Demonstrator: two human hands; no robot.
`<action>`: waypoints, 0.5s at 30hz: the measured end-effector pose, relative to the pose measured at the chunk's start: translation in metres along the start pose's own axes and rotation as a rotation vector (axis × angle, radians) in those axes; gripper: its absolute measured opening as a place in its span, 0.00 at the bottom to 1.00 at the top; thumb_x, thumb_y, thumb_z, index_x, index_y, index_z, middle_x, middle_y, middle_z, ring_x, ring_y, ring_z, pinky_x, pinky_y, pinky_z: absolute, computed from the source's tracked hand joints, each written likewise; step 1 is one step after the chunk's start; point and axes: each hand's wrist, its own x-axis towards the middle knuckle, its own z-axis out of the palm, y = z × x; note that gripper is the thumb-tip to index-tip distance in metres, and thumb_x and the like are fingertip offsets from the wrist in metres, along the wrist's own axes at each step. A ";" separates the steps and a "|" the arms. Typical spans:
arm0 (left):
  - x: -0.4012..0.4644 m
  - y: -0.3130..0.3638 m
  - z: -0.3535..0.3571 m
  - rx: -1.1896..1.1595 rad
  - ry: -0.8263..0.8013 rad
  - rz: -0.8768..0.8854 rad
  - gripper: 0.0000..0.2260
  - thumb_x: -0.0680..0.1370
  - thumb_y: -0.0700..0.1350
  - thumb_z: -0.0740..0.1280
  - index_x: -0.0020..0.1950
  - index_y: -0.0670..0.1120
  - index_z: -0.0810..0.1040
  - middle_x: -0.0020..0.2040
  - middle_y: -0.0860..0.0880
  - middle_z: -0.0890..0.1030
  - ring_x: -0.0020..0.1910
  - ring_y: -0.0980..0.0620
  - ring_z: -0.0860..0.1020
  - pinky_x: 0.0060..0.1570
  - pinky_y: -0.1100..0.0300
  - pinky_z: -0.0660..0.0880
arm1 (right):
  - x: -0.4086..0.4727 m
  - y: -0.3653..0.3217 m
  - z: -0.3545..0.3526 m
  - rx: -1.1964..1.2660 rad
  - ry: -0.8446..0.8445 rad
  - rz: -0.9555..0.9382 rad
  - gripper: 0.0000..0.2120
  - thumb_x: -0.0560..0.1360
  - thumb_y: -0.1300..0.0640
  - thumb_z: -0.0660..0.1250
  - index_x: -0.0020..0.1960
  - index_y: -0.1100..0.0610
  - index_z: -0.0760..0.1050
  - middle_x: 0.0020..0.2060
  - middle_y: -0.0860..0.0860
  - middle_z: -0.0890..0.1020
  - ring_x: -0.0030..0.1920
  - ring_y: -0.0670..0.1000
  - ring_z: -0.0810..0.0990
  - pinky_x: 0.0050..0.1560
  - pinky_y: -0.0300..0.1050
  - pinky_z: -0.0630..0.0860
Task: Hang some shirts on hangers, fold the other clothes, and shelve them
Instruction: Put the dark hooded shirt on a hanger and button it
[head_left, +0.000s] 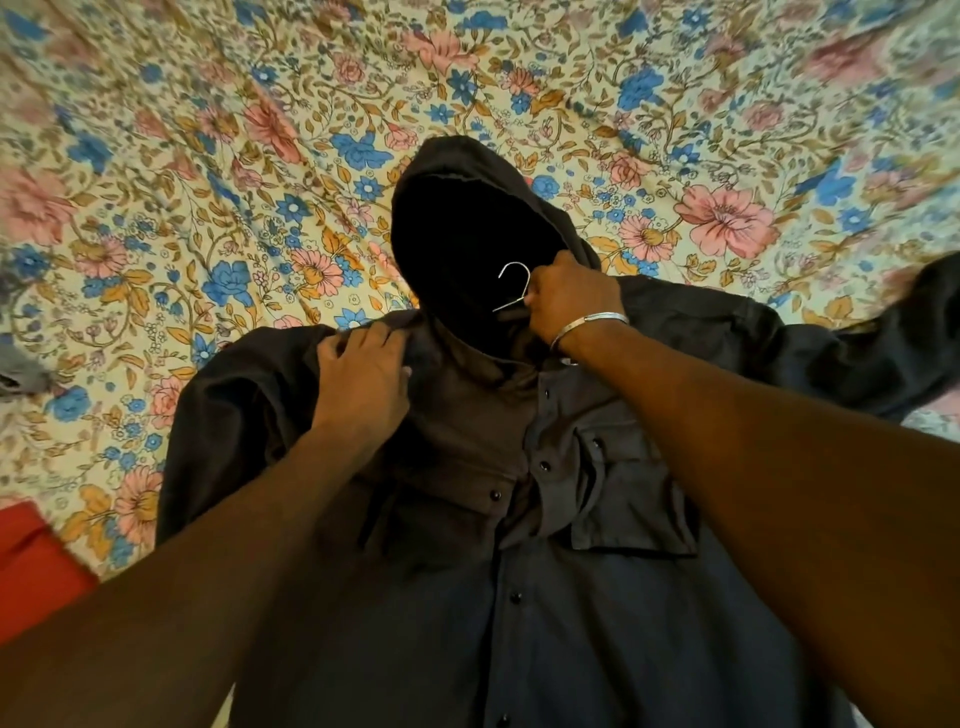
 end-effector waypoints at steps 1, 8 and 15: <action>0.000 0.001 0.000 -0.013 -0.015 -0.018 0.22 0.83 0.50 0.63 0.76 0.47 0.67 0.70 0.46 0.71 0.71 0.44 0.68 0.74 0.42 0.56 | -0.001 -0.002 -0.002 0.008 -0.023 -0.007 0.12 0.79 0.51 0.63 0.59 0.55 0.79 0.57 0.56 0.76 0.51 0.62 0.80 0.49 0.54 0.75; -0.016 0.015 0.008 -0.167 0.012 -0.023 0.35 0.81 0.54 0.66 0.83 0.49 0.53 0.82 0.48 0.56 0.82 0.48 0.51 0.78 0.42 0.46 | -0.001 -0.024 0.002 0.326 -0.053 0.143 0.07 0.78 0.54 0.65 0.49 0.53 0.83 0.43 0.53 0.84 0.44 0.58 0.82 0.49 0.52 0.81; -0.067 0.037 -0.008 -0.152 -0.051 -0.041 0.34 0.82 0.61 0.60 0.83 0.51 0.52 0.84 0.50 0.47 0.82 0.50 0.45 0.79 0.42 0.43 | -0.019 -0.024 -0.052 0.290 0.263 0.077 0.10 0.82 0.55 0.61 0.50 0.51 0.82 0.48 0.51 0.81 0.48 0.57 0.81 0.42 0.48 0.72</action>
